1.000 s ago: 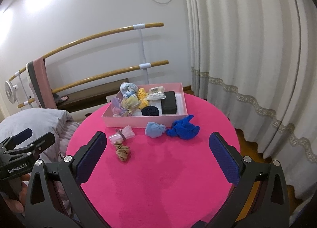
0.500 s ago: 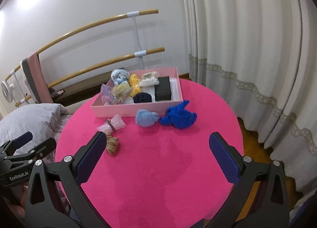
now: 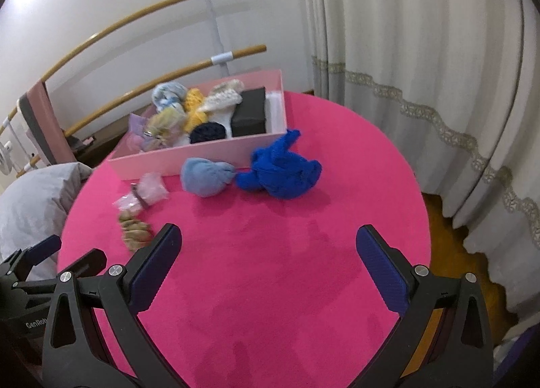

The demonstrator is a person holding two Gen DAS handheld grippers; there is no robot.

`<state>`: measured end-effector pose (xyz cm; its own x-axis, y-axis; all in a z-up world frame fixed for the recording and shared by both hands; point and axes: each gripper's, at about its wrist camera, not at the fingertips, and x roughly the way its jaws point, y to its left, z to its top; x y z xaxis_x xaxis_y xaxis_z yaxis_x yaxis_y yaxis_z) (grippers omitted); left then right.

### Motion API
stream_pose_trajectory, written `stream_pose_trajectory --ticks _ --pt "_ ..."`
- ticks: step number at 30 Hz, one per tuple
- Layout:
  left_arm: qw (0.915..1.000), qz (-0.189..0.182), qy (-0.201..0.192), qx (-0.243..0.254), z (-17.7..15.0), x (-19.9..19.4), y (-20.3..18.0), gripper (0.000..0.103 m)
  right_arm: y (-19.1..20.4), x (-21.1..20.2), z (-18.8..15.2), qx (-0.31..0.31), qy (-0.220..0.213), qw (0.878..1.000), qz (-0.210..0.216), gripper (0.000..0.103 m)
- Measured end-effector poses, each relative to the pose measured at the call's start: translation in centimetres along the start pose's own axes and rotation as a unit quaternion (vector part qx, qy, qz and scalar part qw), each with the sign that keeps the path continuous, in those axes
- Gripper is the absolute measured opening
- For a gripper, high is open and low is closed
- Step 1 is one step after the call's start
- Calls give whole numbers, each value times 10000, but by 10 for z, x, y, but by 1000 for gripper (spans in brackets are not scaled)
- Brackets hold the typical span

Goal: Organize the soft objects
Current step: 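Reach the left tool to the beige scrunchie while the right tool reaches the blue knitted sock, then close the left tool on the beige scrunchie while the right tool grips the blue sock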

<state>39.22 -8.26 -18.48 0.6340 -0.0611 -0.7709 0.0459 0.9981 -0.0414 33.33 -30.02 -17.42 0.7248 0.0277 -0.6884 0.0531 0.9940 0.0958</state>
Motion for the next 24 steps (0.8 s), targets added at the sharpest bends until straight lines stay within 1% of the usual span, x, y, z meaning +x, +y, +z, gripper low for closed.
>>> stream_pose_trajectory --ticks 7,9,11,13,14,17,19,20,21,22,24 --pt "9996 -22 248 -126 9 51 -3 103 -10 37 11 -58 262 9996 -82 103" --pt "9992 -46 343 -201 12 66 -2 100 -10 48 14 -133 342 9992 -125 103" --pt "9987 -99 433 -261 15 79 -1 95 -11 60 18 -209 420 9988 -173 103" --pt "9979 -162 536 -337 19 92 0 83 -11 69 21 -265 481 9982 -225 103" --pt "9977 -151 555 -357 20 95 0 83 -11 76 24 -316 524 9978 -257 103" --pt "9981 -141 475 -371 23 98 3 74 -10 89 30 -451 593 9968 -299 103" --pt "9982 -130 444 -376 24 99 4 64 -7 96 34 -524 621 9962 -307 103" --pt "9983 -133 438 -365 25 100 5 61 -6 101 37 -564 645 9958 -318 103" --pt "9984 -130 434 -347 26 99 7 57 -5 106 39 -596 664 9955 -316 103" --pt "9984 -128 426 -336 25 97 8 50 -4 110 40 -612 682 9953 -304 103" --pt "9985 -125 416 -326 24 96 10 41 -2 118 41 -623 729 9951 -240 102"
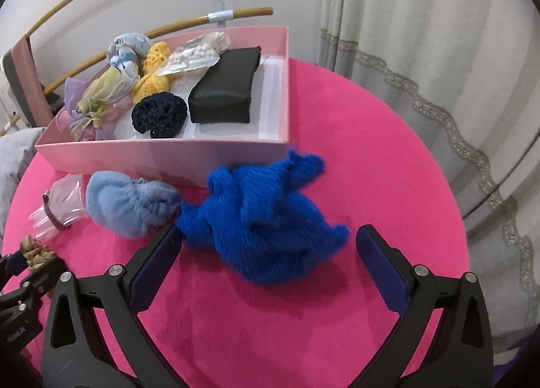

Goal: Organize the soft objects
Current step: 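Close the left tool on the beige scrunchie while the right tool grips the blue sock, then lift and carry the scrunchie and blue sock over the pink box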

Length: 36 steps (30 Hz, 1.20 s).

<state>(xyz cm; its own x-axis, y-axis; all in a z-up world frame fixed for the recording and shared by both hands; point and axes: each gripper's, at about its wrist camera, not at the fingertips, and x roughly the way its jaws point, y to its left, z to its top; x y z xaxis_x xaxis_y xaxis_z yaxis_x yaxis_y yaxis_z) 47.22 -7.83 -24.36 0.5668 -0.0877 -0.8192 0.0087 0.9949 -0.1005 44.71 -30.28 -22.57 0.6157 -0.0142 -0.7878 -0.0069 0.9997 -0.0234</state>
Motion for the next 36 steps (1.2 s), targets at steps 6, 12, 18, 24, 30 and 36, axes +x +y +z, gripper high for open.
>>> stream_pose_trajectory --ticks 6,12,18,24,30,36 --pt "9999 -75 16 -73 -4 -11 11 24 11 1 -2 -121 -45 9999 -2 52" --pt "9999 -121 6 -86 -17 -29 17 22 9 -18 -21 66 -93 9998 175 41" --pt "9998 -100 -83 -117 -26 -50 26 22 12 -43 -47 235 -125 9990 354 40" --pt "9996 -84 -239 -110 -35 -76 30 22 24 -71 -67 236 -180 9978 595 40" --pt "9992 -88 -395 -69 -45 -103 32 22 41 -98 -74 99 -329 9965 756 40" --pt "9983 -57 -581 -49 -53 -132 35 22 54 -121 -74 -33 -498 9952 838 40"
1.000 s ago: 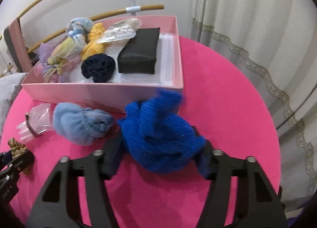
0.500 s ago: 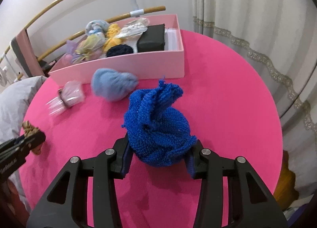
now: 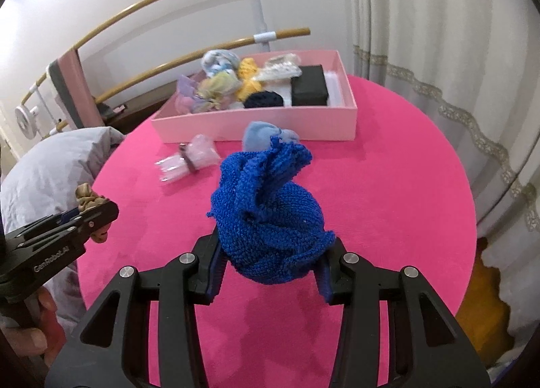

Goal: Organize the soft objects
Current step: 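Lift and carry the scrunchie and blue sock over the pink box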

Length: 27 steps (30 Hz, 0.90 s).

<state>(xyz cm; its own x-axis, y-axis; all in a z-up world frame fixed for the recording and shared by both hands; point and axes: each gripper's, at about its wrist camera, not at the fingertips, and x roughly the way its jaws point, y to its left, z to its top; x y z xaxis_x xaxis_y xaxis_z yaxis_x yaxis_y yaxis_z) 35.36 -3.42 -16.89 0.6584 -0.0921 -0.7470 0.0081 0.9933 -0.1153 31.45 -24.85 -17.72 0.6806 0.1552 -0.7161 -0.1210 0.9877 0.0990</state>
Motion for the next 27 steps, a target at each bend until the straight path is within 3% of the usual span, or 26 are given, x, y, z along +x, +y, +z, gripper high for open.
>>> stream_pose_trajectory --ticks 17,27 --pt "9996 2 -283 78 -6 -53 0 22 24 -37 2 -217 -292 9992 174 40" --pt "9986 -55 -516 127 30 -51 -7 22 14 -46 33 -249 -525 9981 194 41"
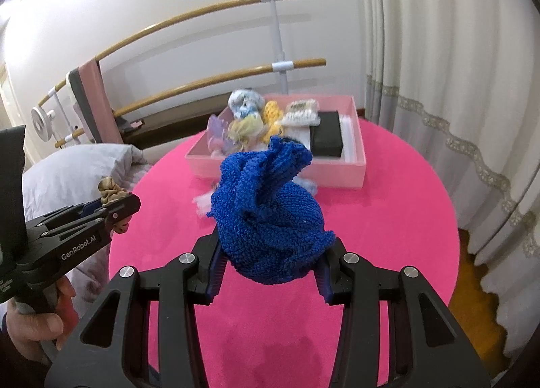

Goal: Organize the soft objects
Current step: 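Lift and carry the scrunchie and blue sock over the pink box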

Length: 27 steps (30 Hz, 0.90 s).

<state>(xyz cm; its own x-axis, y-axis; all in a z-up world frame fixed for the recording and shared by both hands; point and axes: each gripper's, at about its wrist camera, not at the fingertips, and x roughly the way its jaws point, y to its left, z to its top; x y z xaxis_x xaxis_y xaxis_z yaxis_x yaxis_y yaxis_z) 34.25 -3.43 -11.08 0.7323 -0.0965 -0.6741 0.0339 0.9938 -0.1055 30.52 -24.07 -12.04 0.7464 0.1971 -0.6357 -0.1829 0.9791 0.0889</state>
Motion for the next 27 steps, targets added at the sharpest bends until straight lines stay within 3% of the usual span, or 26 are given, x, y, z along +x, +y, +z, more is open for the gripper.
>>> stream_pose_trajectory --ticks 6,17,27 --pt "9995 -71 -297 83 43 10 -9 22 -13 5 36 -21 -187 9998 -18 41" --pt "9985 -288 -424 169 117 63 -27 22 -40 39 102 137 -299 9994 -57 41" --pt "9987 -436 -190 171 170 140 -45 22 -60 90 133 231 -62 9997 -50 41"
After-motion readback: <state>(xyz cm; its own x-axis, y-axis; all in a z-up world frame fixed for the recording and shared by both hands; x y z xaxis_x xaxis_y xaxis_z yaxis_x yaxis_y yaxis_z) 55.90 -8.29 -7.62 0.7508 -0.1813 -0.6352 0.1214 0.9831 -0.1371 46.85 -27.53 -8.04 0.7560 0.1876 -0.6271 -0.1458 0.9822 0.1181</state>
